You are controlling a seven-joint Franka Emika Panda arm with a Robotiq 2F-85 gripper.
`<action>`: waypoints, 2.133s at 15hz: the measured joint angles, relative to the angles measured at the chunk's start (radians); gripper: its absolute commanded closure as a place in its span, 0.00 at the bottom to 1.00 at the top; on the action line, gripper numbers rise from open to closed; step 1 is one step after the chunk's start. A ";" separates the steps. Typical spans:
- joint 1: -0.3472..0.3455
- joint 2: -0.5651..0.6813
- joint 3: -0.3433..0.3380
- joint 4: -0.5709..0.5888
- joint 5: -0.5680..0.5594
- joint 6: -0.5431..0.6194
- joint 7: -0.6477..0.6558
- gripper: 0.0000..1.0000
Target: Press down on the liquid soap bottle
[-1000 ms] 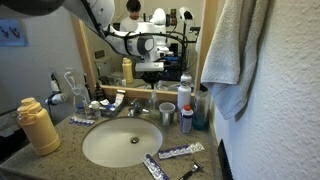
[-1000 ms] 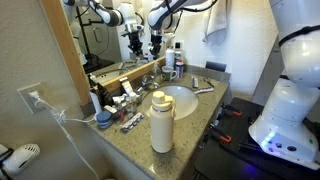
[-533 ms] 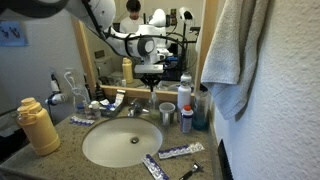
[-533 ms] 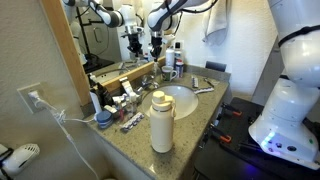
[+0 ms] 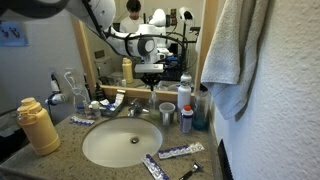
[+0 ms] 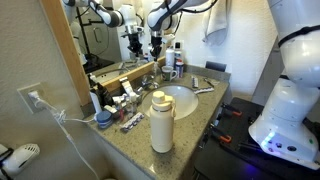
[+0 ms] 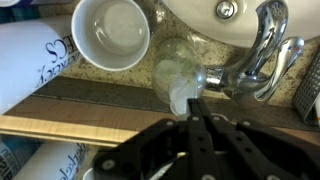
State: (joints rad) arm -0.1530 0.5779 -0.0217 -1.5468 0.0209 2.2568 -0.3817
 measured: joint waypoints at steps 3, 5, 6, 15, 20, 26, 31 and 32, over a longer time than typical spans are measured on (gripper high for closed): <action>-0.001 0.001 -0.001 0.004 0.000 0.001 0.000 1.00; -0.002 0.005 -0.001 0.004 0.000 0.002 0.000 1.00; -0.004 0.008 -0.001 0.004 0.000 0.002 0.000 1.00; -0.007 0.014 0.000 0.006 -0.001 0.016 0.015 1.00; -0.006 0.016 0.004 0.004 -0.001 0.016 0.016 1.00; -0.003 0.010 0.006 -0.007 -0.001 0.024 0.016 1.00; -0.002 -0.008 0.006 -0.038 -0.005 0.032 0.016 1.00; -0.001 -0.013 0.006 -0.047 -0.005 0.040 0.016 1.00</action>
State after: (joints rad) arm -0.1543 0.5650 -0.0161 -1.5937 0.0163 2.2969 -0.3661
